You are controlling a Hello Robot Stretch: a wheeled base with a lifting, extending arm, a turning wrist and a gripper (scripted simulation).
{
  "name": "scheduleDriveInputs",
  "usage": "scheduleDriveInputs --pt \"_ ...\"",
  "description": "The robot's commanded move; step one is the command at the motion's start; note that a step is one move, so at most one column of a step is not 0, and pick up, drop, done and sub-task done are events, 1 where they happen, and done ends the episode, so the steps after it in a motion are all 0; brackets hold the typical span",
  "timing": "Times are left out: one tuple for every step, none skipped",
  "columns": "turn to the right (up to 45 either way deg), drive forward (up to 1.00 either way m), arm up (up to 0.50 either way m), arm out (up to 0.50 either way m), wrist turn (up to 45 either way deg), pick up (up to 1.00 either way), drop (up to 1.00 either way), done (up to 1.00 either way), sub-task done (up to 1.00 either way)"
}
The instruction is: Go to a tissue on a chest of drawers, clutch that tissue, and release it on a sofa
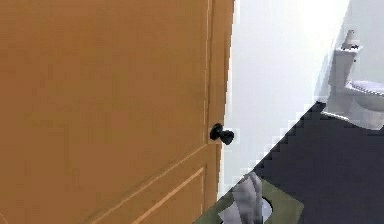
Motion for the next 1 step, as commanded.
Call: scheduleDriveInputs --pt "0.0 0.05 0.0 0.0 0.0 0.0 0.0 0.0 0.0"
